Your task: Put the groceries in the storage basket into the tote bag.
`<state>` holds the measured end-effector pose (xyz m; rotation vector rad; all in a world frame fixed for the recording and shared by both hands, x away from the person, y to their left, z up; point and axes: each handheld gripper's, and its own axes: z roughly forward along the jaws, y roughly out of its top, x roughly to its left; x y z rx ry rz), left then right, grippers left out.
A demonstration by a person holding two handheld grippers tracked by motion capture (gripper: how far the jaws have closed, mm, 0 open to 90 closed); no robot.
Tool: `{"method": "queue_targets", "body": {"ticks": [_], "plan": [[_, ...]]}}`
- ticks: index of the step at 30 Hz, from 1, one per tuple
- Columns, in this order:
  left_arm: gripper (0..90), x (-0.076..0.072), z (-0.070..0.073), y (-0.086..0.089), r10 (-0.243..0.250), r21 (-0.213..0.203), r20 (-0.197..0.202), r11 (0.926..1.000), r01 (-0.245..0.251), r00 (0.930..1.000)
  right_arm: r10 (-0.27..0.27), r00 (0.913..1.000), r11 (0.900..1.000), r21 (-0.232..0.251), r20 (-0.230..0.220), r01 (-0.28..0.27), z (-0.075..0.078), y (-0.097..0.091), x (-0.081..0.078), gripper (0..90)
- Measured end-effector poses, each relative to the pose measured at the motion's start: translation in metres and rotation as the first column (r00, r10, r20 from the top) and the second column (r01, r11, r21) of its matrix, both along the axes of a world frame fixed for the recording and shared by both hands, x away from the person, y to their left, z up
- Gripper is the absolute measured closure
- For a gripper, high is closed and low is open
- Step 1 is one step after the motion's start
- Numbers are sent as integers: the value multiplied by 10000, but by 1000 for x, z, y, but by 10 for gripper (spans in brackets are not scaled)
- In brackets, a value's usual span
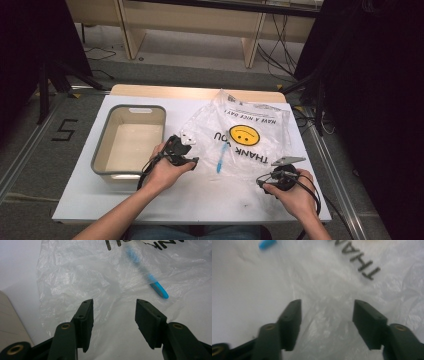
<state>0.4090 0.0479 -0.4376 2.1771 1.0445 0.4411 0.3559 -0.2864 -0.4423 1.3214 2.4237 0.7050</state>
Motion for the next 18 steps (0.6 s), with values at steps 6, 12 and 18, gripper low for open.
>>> {"method": "queue_targets", "body": {"ticks": [6, 12, 18], "plan": [[478, 0, 2, 1, -44, -101, 87, 9999, 45, 10000, 164, 9972, 9975, -674, -726, -213, -9, -8, -1, 802], [457, -2, 6, 1, -62, -284, 276, 9996, 70, 9996, 348, 9953, 9896, -1363, -904, -470, -9, -22, 1, 890], [425, -4, 13, 0, -58, -421, 544, 9991, 81, 9985, -84, 9986, 9782, -2077, -531, -28, -8, -42, 8, 890]]}}
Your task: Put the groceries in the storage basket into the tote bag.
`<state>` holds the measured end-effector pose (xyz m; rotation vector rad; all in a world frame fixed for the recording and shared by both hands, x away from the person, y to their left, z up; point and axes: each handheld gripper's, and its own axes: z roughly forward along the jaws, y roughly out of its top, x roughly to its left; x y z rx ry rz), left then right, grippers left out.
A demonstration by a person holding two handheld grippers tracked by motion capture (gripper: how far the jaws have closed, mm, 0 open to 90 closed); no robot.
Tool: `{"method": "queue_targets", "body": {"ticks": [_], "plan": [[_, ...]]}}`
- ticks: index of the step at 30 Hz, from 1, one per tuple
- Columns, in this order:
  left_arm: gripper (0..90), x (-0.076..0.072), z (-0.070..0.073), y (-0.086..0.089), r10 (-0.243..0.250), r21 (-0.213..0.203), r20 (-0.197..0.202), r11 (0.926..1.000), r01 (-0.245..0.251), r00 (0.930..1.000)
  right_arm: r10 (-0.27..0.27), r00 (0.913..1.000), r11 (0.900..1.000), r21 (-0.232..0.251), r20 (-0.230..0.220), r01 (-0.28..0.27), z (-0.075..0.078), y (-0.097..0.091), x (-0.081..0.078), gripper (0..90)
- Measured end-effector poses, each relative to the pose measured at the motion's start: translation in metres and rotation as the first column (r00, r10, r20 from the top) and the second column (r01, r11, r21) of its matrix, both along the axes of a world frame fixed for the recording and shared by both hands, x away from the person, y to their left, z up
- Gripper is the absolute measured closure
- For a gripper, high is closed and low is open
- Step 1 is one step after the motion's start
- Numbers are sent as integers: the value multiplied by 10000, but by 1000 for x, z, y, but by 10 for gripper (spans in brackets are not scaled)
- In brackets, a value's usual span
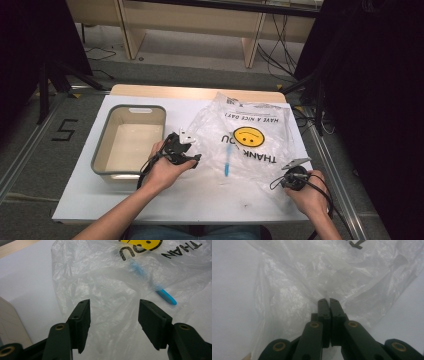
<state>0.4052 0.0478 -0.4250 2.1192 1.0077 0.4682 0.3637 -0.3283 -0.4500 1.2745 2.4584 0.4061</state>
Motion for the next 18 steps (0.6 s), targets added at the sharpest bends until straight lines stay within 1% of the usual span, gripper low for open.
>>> {"method": "queue_targets", "body": {"ticks": [3, 4, 5, 7, 8, 9, 11, 13, 14, 16, 17, 18], "plan": [[408, 0, -4, -1, -143, 176, -319, 9997, 149, 9994, -159, 9995, 9997, -203, 284, 165, 0, -8, 4, 882], [406, 0, -6, -2, -146, 225, -361, 9996, 154, 9992, -208, 9989, 9994, -259, 427, 219, 0, -9, 6, 877], [404, 0, -7, -3, -150, 267, -423, 9995, 161, 9990, -147, 9980, 9994, -310, 608, 166, 0, -10, 7, 873], [390, -1, -10, -4, -254, 379, -682, 9989, 280, 9973, -47, 9964, 9999, -158, 848, 61, 0, -9, 8, 862], [381, -1, -11, -4, -284, 439, -769, 9985, 318, 9966, 54, 9956, 10000, 49, 937, -59, 1, -8, 9, 849], [378, -2, -12, -4, -311, 480, -772, 9982, 349, 9965, 86, 9947, 9993, 347, 1021, -122, 1, -6, 9, 827], [376, -3, -15, -4, -306, 501, -901, 9981, 352, 9955, 72, 9929, 9949, 986, 1185, -189, 2, -5, 8, 785], [376, -4, -17, -3, -305, 516, -994, 9980, 358, 9946, -5, 9881, 9865, 1616, 1540, -247, 6, -4, 6, 719], [378, -5, -18, -2, -291, 542, -1030, 9979, 348, 9943, -96, 9847, 9795, 1997, 1741, -258, 9, -4, 5, 688], [382, -6, -18, -2, -300, 617, -1043, 9974, 365, 9941, -245, 9752, 9608, 2747, 2197, -378, 15, -4, 3, 617], [382, -6, -18, -2, -308, 640, -1031, 9972, 375, 9942, -431, 9675, 9486, 3142, 2490, -386, 19, -5, 2, 574], [382, -8, -18, -2, -287, 620, -1015, 9975, 352, 9944, -551, 9638, 9413, 3355, 2609, -370, 21, -5, 2, 543]]}}
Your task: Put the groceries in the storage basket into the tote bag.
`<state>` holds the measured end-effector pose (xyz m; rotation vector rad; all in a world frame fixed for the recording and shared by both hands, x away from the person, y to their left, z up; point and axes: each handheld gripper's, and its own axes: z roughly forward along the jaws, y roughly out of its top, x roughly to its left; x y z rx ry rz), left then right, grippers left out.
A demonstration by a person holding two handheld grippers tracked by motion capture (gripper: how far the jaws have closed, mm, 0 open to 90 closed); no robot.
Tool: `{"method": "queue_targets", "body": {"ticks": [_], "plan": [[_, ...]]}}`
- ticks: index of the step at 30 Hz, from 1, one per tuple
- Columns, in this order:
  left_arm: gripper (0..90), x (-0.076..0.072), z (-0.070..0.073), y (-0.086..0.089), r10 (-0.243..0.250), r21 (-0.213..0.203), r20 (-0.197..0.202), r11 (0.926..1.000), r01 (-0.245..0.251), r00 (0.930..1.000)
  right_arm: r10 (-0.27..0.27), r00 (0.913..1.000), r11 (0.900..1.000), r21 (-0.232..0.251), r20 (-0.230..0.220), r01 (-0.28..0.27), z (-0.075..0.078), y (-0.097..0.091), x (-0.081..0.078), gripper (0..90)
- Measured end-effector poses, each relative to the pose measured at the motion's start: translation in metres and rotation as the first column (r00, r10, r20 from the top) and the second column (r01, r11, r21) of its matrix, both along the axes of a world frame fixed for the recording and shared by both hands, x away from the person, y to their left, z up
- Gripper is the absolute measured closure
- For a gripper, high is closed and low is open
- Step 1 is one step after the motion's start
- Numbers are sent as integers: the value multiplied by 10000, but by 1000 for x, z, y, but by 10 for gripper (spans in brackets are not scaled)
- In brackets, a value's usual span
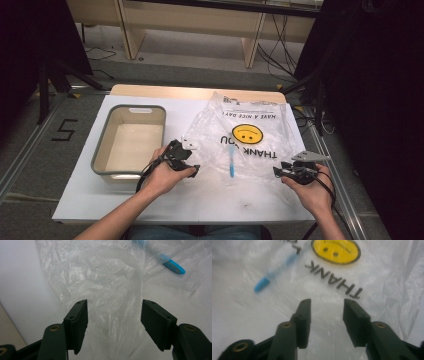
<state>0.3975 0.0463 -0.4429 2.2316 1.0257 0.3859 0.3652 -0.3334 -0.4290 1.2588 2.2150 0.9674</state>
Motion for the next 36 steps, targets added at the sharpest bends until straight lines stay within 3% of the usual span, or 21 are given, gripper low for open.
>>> {"method": "queue_targets", "body": {"ticks": [3, 10, 13, 17, 36], "plan": [[376, -4, 3, 1, 19, -50, 197, 10000, -18, 9998, -326, 9990, 9968, 738, 297, 303, 2, -3, -1, 485], [331, -11, 8, 5, 165, -475, 477, 9988, -142, 9987, -757, 9962, 9922, 1023, 429, 710, -10, -4, -1, 424], [310, -12, 6, 6, 189, -506, 637, 9986, -157, 9978, -838, 9949, 9913, 1066, 570, 774, -12, -4, -2, 413], [302, -11, 3, 8, 203, -622, 570, 9979, -168, 9982, -972, 9923, 9906, 1037, 773, 890, -12, -2, -2, 407], [297, -9, -2, 7, 172, -471, 399, 9988, -153, 9991, -1257, 9879, 9875, 1068, 906, 1159, -10, -5, -4, 395]]}}
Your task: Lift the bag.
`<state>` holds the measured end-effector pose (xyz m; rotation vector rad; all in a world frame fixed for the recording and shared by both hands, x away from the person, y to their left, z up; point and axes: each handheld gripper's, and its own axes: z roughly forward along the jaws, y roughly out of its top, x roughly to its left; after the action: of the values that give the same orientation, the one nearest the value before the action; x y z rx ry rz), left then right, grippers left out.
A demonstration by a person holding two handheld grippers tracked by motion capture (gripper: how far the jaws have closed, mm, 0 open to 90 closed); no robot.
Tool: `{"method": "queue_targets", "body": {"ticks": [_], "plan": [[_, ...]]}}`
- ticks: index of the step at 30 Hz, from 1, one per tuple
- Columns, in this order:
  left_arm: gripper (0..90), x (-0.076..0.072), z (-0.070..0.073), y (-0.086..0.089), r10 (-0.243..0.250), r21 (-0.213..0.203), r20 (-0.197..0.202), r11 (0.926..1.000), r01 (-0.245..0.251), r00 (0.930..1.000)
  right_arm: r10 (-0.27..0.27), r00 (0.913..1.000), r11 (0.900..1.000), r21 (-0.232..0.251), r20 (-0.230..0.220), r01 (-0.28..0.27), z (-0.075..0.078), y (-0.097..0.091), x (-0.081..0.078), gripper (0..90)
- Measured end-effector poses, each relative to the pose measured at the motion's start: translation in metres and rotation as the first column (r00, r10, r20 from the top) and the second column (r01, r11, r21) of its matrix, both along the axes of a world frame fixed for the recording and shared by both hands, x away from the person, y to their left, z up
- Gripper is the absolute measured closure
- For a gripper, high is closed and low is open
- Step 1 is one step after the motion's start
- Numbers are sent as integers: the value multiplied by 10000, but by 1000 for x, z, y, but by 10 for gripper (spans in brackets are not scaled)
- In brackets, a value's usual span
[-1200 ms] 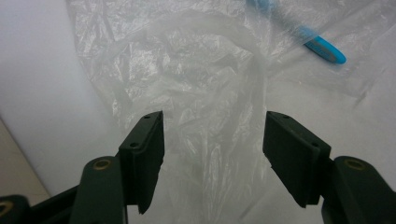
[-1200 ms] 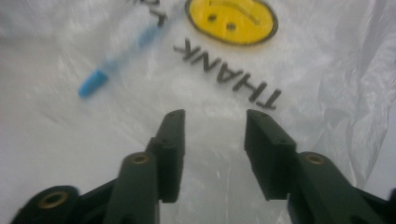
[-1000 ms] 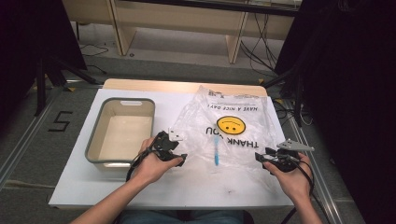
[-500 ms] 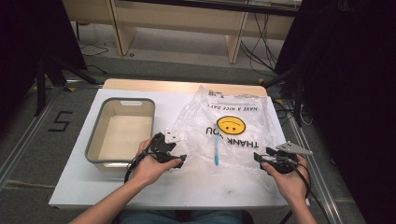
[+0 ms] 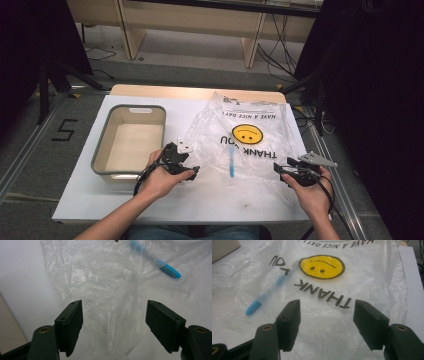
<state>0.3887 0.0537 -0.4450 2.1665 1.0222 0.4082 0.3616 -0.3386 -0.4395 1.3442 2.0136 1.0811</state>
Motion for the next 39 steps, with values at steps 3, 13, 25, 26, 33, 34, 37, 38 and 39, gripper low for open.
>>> {"method": "queue_targets", "body": {"ticks": [3, 13, 25, 26, 33, 34, 37, 38, 39], "plan": [[297, 0, -1, 0, 65, 15, -38, 10000, -65, 10000, -70, 10000, 10000, -4, 22, 70, 1, -1, -1, 384], [303, -1, -5, -3, 249, 433, -106, 9988, -245, 9996, -481, 9988, 9988, -123, -60, 481, 9, -9, -13, 361], [339, -13, -14, -11, 362, 1463, -564, 9889, -276, 9977, -202, 9983, 9997, -129, -540, 195, 0, -14, -21, 356], [343, -14, -15, -12, 356, 1689, -485, 9853, -269, 9982, -196, 9981, 9997, -143, -584, 188, 0, -13, -21, 356], [396, -19, -19, -15, 426, 2108, -760, 9772, -257, 9962, -52, 9973, 9995, -301, -734, 30, -1, -13, -22, 347], [409, -19, -20, -15, 435, 2066, -896, 9781, -241, 9950, -50, 9970, 9993, -364, -775, 22, -1, -13, -23, 347], [439, -16, -24, -13, 484, 1938, -1258, 9808, -233, 9909, -32, 9954, 9993, -382, -957, -4, -1, -13, -24, 347], [453, -15, -25, -13, 495, 1828, -1331, 9828, -246, 9899, 7, 9949, 9991, -413, -1008, -49, -1, -14, -25, 347], [469, -15, -26, -13, 508, 1787, -1408, 9836, -251, 9887, 12, 9936, 9992, -392, -1128, -56, -1, -14, -26, 347]]}}
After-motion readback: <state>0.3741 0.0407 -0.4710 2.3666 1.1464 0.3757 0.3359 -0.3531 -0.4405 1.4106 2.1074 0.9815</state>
